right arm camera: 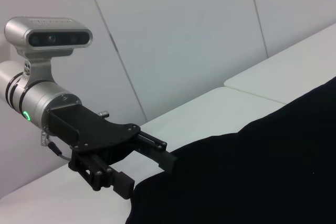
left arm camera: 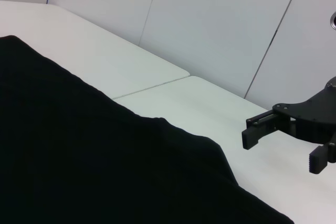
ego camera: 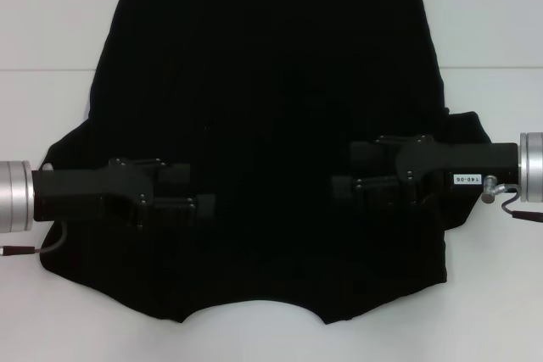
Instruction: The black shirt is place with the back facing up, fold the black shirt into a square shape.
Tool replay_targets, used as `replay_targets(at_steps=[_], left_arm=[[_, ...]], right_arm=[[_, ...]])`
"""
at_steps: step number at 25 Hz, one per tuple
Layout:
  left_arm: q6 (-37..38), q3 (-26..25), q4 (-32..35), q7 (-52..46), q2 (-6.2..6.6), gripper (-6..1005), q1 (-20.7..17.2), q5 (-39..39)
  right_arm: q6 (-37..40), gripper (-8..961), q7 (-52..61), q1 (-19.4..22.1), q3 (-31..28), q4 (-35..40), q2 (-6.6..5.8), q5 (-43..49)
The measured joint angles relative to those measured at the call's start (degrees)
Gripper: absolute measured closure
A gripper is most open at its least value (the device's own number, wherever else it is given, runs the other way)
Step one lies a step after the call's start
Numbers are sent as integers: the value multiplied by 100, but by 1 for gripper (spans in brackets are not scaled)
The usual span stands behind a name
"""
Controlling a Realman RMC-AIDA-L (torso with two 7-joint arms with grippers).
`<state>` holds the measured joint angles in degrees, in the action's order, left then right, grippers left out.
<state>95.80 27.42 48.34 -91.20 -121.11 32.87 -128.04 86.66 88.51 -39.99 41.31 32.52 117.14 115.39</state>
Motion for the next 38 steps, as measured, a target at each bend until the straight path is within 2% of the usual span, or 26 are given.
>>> replay_targets(at_steps=[16,24,30,35,38], left_arm=[[-19,-12,-9,-12,-11,203,-21,-1],[-571,-375,4,-276,4,203,-25,13],[-1101,-729,166,-961,107,203,6,-136],[-1593,-752,616,-2182,124,203,10,-668],[-1764,-758,742,-2473,127,203,-26,-927]], right_arm=[[-28,41,-11,-1,-4,-65,9,-9],[-79,43,-4,-3,-36,-71,67,-59],[-211,44,-2,-45,-44,-71,146,-198],[-338,45,-3,-164,-4,-83,227,-220],[-388,45,-32,-259,15,-184,243,-207]])
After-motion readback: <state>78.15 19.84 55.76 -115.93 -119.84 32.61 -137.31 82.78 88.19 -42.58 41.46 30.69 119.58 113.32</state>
